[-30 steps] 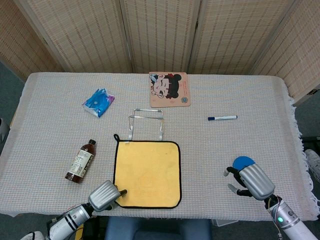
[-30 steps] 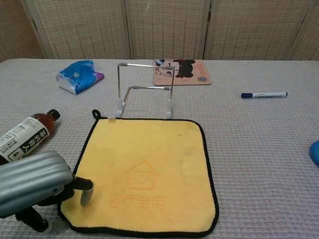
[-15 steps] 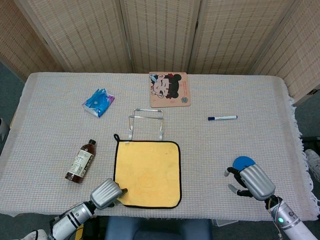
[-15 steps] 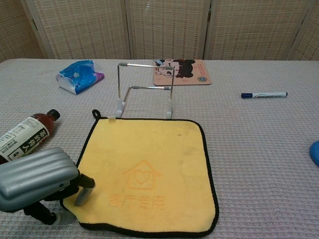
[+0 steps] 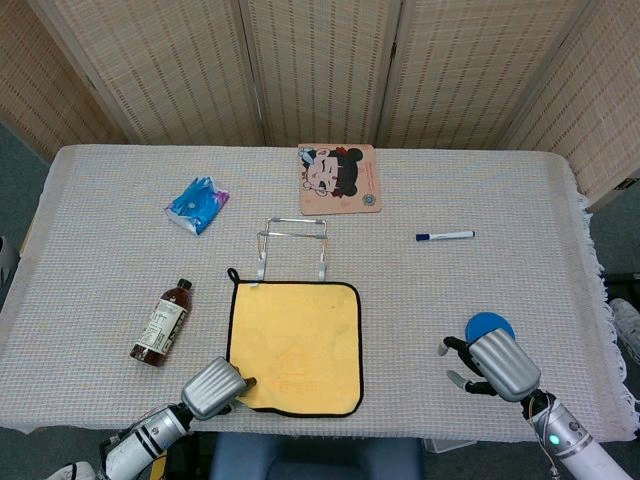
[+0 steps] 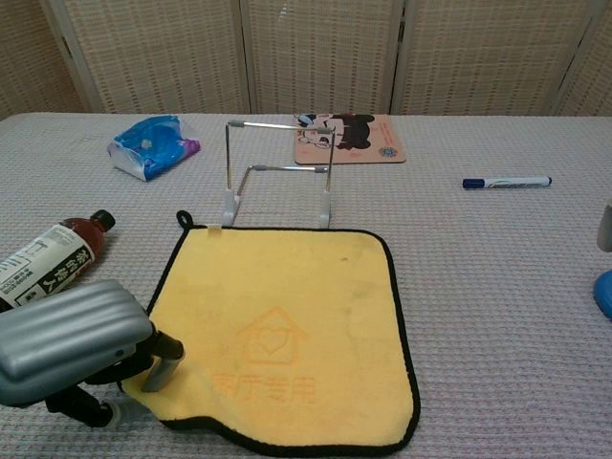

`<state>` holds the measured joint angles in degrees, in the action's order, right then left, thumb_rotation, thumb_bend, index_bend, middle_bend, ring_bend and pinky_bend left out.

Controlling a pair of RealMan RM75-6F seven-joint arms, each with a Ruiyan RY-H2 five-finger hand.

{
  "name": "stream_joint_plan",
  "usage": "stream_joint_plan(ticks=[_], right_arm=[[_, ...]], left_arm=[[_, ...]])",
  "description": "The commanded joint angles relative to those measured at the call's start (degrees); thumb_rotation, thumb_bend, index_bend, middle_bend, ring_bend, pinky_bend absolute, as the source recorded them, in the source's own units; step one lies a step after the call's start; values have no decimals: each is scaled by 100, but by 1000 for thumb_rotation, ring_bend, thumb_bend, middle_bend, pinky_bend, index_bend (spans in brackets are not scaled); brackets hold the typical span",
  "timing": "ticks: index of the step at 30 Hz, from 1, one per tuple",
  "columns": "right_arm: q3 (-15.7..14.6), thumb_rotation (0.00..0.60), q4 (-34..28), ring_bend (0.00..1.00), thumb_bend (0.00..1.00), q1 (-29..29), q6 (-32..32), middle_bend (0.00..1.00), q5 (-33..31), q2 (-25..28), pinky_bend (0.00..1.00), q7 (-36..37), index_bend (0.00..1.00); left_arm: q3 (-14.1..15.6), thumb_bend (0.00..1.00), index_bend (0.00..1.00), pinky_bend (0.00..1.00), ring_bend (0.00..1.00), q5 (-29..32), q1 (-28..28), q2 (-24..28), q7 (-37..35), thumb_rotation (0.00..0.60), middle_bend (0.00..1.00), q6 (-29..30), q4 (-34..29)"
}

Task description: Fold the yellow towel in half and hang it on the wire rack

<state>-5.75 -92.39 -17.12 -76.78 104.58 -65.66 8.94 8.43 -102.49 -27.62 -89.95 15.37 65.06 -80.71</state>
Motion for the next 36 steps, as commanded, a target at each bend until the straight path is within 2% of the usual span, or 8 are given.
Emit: stream_joint_plan(ticks=[1,8,12,17,25,36], right_arm=[[-52,600,-99,934,311,-155,169,909,196,-71,996,-56,435],[-240,600,-286,953,291,-699,1000,916,678,-423,1000,-306,434],[-253,600,-320,959,218,-932,1508,922,662,-728,1000,-576,434],[-171,600,-248,962,216,-1116,1919,929,482,-1151,1000,-887,434],[-3,600,-26,965,211,-1336,2295,933,189,-1622,1000,-1409,452],[76,600,309,966,223,-1515,2542,938,-136,-2090,1000,-1886,488]], left_arm=[[-11,529,655,916,798,17,-1,72,54,600,960,24,-126],[-13,528,652,917,798,62,0,169,108,600,960,25,-288],[-1,529,651,916,798,75,32,153,117,600,960,60,-267],[19,529,652,916,798,91,73,129,95,600,960,99,-234],[31,529,652,917,798,107,110,87,36,600,960,141,-185],[61,529,652,917,798,64,137,56,-6,600,960,198,-125]])
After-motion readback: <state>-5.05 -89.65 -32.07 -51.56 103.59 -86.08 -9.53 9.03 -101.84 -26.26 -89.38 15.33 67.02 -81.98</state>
